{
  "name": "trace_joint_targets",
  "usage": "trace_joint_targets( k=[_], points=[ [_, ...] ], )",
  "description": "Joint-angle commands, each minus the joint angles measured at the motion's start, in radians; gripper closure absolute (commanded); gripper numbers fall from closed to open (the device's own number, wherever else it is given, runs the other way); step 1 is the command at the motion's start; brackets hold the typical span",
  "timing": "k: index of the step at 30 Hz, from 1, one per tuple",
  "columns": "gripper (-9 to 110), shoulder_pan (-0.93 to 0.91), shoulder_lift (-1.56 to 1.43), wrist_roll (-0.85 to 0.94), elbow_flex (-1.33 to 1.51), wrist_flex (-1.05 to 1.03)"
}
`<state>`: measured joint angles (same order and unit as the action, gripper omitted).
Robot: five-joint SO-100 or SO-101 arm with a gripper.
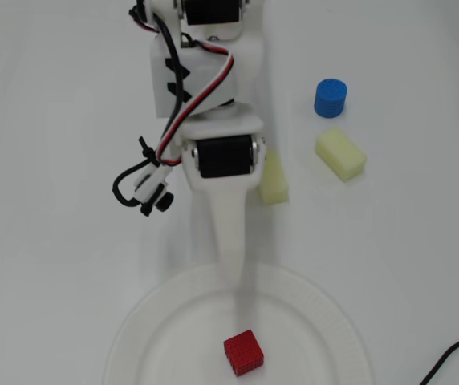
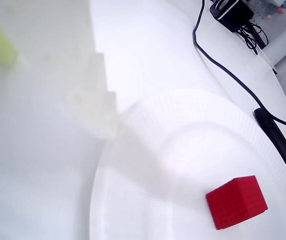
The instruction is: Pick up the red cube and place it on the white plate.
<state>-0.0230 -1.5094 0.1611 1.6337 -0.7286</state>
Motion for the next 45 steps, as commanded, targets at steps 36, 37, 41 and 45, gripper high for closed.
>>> trace_joint_targets(
  k=[36, 37, 41, 45],
  points=[
    [56, -0.058, -1.916, -0.092, 1.479, -0.367],
    [56, -0.058, -1.933, -0.097, 1.499, -0.382],
    [55, -0.061, -1.933, -0.166, 1.537, -0.403],
    [55, -0.06, -1.933, -0.192, 1.568, -0.428]
  ],
)
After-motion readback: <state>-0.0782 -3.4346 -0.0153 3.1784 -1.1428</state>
